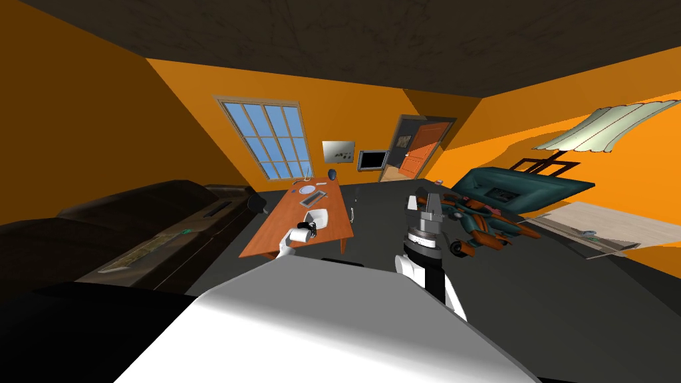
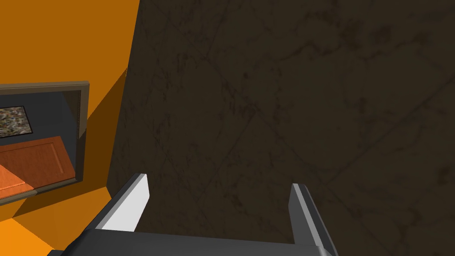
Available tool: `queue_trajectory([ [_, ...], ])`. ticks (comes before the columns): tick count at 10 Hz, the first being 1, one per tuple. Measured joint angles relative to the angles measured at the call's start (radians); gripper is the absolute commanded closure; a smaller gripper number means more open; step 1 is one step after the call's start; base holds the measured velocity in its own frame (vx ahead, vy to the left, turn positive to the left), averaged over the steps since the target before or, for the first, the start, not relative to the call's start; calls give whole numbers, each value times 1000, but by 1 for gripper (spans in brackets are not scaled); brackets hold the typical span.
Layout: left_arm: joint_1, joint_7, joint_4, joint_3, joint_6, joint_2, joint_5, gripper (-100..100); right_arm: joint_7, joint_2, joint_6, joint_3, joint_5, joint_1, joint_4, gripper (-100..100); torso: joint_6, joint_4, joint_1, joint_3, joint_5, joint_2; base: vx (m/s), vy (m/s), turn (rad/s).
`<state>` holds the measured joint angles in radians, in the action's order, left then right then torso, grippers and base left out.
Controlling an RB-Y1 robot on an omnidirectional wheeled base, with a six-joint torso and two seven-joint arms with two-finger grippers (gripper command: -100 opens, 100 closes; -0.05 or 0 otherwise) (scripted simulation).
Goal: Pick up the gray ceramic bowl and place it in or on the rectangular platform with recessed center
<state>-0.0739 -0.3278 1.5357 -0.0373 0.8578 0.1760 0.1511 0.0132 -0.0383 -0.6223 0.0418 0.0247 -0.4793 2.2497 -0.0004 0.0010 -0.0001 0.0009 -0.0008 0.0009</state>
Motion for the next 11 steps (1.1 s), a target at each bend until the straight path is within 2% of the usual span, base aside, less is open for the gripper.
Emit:
queue_trajectory([
  [1,0,0,0,0,0,0,0,0,0,0,0,0,0,0,0,0,0,0,0,0,0,0,0,0,0],
  [2,-1,0,-1,0,0,0,0,100,0,0,0,0,0,0,0,0,0,1,0,1,0,1,-22,-5,4],
  [5,-12,-10,60,-4,44,11,3,100,0,0,0,0,0,0,0,0,0,3,-2,4,-1,5,-30,-6,4],
  [6,-12,-12,62,-4,49,11,3,0,0,0,0,0,0,0,0,0,0,3,-2,3,-2,4,0,0,0],
  [7,-13,-12,61,-4,49,11,3,100,0,0,0,0,0,0,0,0,0,3,-2,3,-2,4,-60,31,21],
  [10,37,-6,58,32,55,40,26,100,0,0,0,0,0,0,0,0,-2,6,2,9,-2,13,-118,59,4],
  [11,61,-2,38,48,61,57,42,100,0,0,0,0,0,0,0,0,-2,7,2,10,-3,14,-94,59,-14],
])
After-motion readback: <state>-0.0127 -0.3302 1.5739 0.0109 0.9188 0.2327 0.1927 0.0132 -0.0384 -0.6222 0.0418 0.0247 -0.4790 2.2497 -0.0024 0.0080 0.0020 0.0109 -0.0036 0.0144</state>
